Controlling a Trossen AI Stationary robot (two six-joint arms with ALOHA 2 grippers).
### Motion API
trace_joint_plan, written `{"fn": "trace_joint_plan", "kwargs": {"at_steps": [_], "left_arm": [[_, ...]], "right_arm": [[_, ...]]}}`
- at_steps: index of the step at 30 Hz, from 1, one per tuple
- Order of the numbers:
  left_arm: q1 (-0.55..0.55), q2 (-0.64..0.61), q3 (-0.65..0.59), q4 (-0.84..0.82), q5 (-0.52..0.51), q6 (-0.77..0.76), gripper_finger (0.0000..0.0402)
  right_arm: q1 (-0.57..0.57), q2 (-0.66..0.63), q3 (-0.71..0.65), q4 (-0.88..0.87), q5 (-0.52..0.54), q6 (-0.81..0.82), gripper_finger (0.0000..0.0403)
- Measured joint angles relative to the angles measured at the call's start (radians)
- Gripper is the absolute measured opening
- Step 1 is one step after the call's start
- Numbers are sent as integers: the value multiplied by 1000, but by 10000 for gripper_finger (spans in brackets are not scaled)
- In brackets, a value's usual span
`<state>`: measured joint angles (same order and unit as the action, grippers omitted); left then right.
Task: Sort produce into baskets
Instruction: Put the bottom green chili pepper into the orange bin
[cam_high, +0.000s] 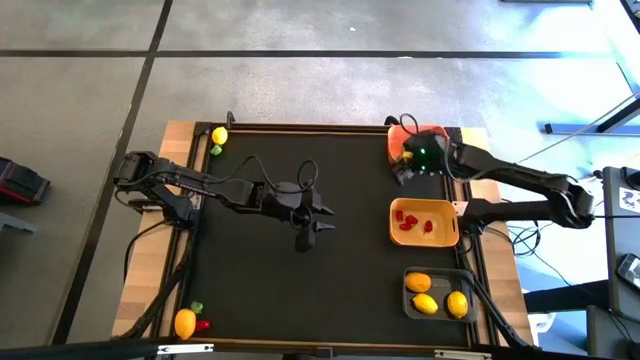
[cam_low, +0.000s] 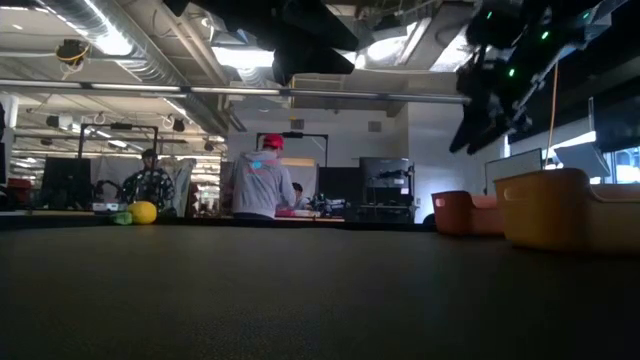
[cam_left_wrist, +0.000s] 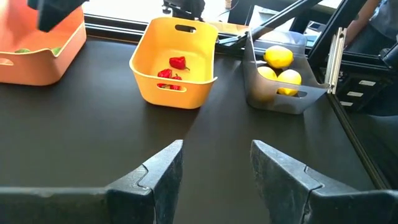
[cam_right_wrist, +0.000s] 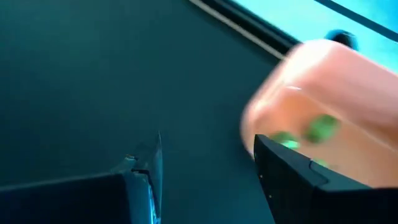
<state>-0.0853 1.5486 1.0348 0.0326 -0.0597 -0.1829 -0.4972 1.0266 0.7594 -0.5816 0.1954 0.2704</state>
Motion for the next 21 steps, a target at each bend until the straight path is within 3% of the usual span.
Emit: {"fn": "trace_joint_plan", "kwargs": {"at_steps": [10, 21], "left_arm": [[0, 0, 0, 0, 0, 0, 182], [0, 0, 0, 1, 0, 0, 182]], "right_arm": [[347, -76, 0, 9, -82, 80, 186], [641, -65, 0, 183, -30, 119, 186]]}}
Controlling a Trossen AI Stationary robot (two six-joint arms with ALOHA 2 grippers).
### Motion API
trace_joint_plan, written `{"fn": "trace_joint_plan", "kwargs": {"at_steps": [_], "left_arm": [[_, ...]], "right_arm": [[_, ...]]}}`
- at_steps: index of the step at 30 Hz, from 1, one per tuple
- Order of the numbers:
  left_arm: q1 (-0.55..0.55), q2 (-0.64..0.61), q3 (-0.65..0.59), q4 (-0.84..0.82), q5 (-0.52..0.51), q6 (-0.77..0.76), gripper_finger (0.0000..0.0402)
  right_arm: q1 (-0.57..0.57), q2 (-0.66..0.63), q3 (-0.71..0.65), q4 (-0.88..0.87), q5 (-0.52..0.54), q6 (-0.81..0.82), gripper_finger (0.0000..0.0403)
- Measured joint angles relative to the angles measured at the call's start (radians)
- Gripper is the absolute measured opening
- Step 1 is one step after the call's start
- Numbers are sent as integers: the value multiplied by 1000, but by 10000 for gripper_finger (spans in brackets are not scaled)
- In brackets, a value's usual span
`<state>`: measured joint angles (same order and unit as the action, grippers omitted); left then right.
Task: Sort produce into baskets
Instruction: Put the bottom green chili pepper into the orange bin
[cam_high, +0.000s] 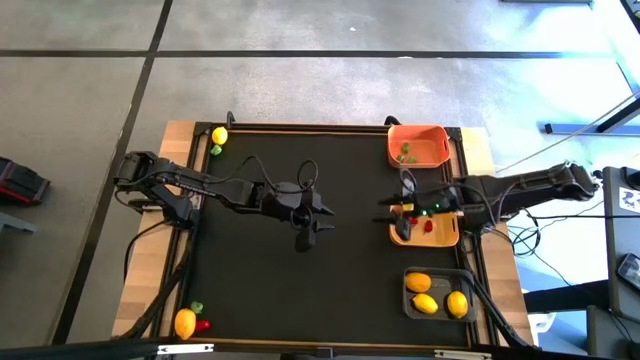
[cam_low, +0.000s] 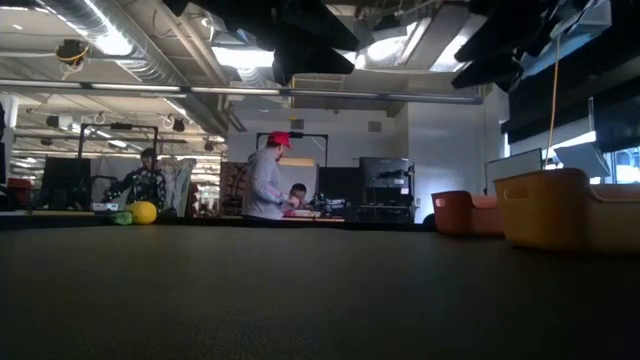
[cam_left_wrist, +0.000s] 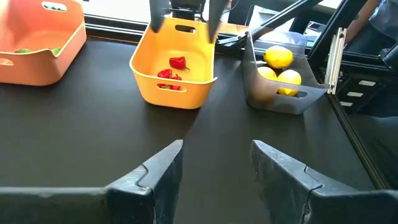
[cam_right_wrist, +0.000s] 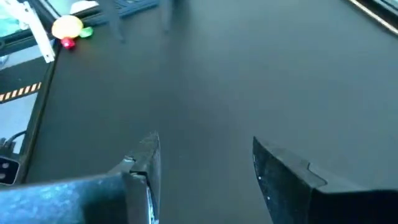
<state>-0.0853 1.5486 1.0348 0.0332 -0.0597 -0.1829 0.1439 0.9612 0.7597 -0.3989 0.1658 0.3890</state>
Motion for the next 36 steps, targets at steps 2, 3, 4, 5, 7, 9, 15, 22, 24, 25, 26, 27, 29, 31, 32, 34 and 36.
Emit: {"fn": "trace_joint_plan", "kwargs": {"at_steps": [2, 3, 4, 5, 7, 9, 15, 22, 24, 25, 26, 27, 29, 31, 32, 34, 36], "left_arm": [[0, 0, 0, 2, 0, 0, 182], [0, 0, 0, 10, 0, 0, 182], [0, 0, -1, 20, 0, 0, 182], [0, 0, -1, 24, 0, -2, 182], [0, -1, -1, 23, 0, -13, 182], [-5, -1, -1, 22, 0, -17, 182], [-20, -4, -1, -14, 29, -36, 182], [-125, -60, -1, -195, 59, -78, 182], [-160, -82, -1, -252, 58, -108, 182], [-179, -93, -1, -291, 58, -126, 182], [-199, -102, -1, -320, 58, -145, 182], [-215, -109, -1, -348, 58, -164, 182], [-250, -123, -1, -421, 59, -209, 182], [-283, -130, -1, -467, 56, -258, 182], [-301, -130, -1, -490, 55, -278, 182], [-337, -130, -1, -537, 62, -325, 182], [-370, -130, -1, -568, 77, -368, 182]], "right_arm": [[42, 8, 0, 15, 36, 0, 186], [61, 13, 0, 23, 54, 0, 186], [79, 19, 0, 22, 71, 1, 186], [98, 26, 0, 24, 86, 3, 186], [133, 40, 0, 54, 102, 5, 186], [163, 55, 0, 63, 112, 5, 186], [221, 106, 0, 135, 114, 7, 186], [265, 165, 0, 180, 114, 7, 186], [265, 177, 0, 178, 113, 8, 186], [265, 185, 0, 186, 113, 12, 186], [264, 190, 0, 194, 113, 19, 186], [264, 192, 0, 188, 112, 23, 186], [264, 199, -1, 199, 113, 25, 186], [264, 203, 0, 194, 112, 25, 186], [264, 203, -1, 193, 112, 25, 186], [264, 202, 0, 201, 112, 25, 186], [264, 202, 0, 198, 112, 25, 186]]}}
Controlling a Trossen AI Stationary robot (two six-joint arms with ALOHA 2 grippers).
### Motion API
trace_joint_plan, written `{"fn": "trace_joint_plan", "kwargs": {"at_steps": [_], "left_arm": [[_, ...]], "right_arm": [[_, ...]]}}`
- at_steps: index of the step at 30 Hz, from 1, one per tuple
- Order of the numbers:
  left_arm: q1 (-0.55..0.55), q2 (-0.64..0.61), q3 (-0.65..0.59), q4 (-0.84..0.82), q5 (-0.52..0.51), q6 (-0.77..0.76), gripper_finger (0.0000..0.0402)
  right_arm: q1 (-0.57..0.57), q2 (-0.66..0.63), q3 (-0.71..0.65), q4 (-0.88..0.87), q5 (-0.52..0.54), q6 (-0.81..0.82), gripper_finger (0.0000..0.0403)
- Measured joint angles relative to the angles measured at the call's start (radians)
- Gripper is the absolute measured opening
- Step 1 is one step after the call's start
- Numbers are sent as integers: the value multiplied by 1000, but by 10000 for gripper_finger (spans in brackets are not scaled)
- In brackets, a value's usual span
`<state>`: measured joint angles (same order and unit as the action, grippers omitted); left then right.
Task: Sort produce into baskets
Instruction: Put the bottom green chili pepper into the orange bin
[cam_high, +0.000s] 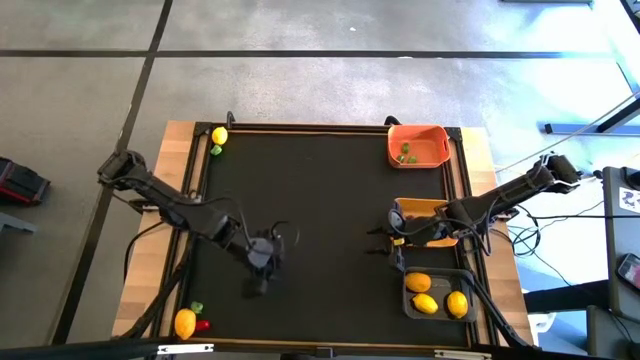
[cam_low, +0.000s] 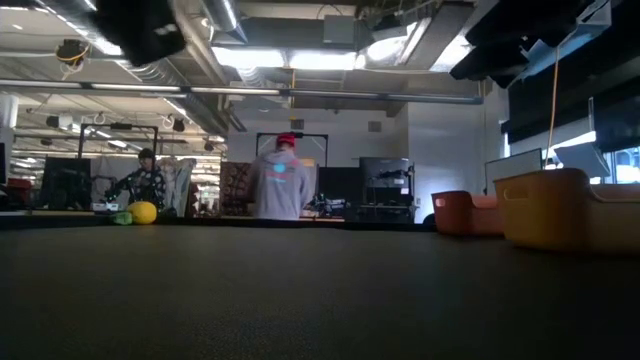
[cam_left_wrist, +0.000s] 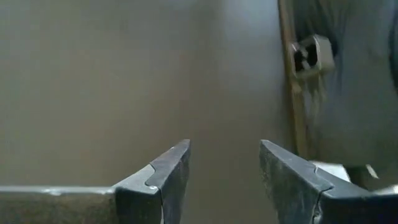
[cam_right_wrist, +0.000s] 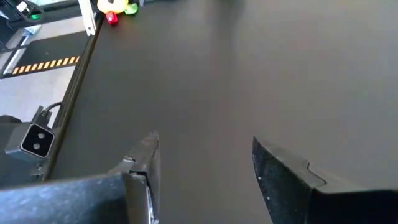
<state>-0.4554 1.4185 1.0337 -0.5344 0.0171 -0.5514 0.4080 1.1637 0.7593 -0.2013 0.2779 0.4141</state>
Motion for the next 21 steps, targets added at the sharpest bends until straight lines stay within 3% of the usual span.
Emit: {"fn": "trace_joint_plan", "kwargs": {"at_steps": [13, 21], "left_arm": [[-212, 0, 0, -114, 16, -263, 182], [-312, 9, -51, -205, 82, -556, 182]], "right_arm": [[-3, 0, 0, 11, 0, -3, 186], [-3, 0, 0, 11, -1, -2, 186]]}}
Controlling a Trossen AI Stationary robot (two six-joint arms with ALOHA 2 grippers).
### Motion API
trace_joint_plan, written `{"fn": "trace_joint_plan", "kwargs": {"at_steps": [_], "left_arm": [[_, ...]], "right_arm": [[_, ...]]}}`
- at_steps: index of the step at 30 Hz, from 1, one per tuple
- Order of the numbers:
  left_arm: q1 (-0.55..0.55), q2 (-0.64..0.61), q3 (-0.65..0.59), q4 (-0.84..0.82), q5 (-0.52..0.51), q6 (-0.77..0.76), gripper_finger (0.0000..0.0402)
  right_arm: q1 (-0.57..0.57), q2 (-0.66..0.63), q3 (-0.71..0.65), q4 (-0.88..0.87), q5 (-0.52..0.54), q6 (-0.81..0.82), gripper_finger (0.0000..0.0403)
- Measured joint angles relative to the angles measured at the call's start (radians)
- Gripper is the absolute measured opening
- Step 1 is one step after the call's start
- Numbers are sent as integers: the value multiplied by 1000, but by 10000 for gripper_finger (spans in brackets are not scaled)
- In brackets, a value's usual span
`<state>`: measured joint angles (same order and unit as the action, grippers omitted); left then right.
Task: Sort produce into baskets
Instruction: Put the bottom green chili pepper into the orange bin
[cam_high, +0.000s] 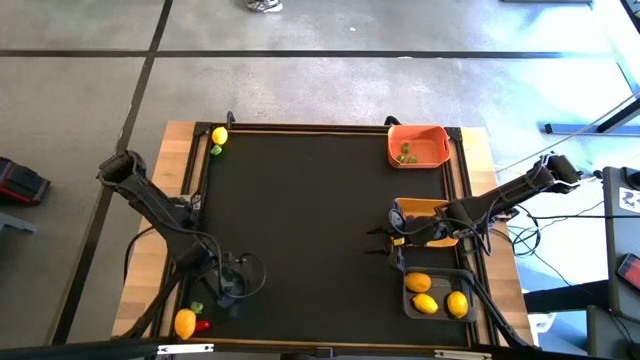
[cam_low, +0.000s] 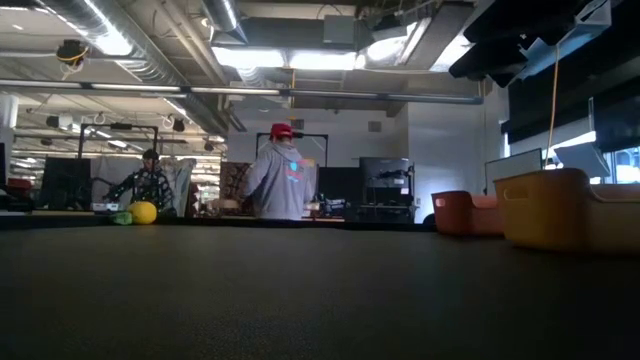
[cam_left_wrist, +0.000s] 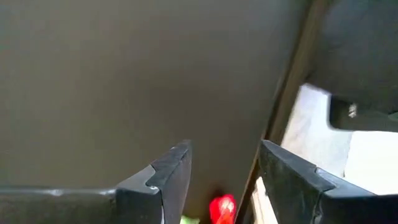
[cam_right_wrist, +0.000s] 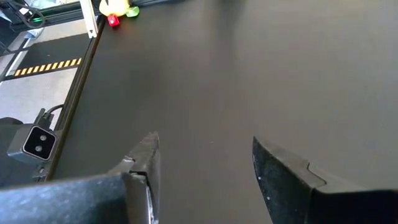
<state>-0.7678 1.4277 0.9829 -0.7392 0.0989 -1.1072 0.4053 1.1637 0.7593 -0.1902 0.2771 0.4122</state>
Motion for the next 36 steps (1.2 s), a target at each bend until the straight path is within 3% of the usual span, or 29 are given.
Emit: {"fn": "trace_joint_plan", "kwargs": {"at_steps": [4, 14, 36], "left_arm": [[-38, 19, -42, -7, 43, -79, 182], [-139, 127, -61, -11, 201, -66, 182], [-229, 303, -58, -12, 260, -12, 182]], "right_arm": [[0, 0, 0, -1, 0, 0, 186], [0, 0, 0, -5, 0, -4, 186], [0, 0, 0, 0, 0, -21, 186]]}}
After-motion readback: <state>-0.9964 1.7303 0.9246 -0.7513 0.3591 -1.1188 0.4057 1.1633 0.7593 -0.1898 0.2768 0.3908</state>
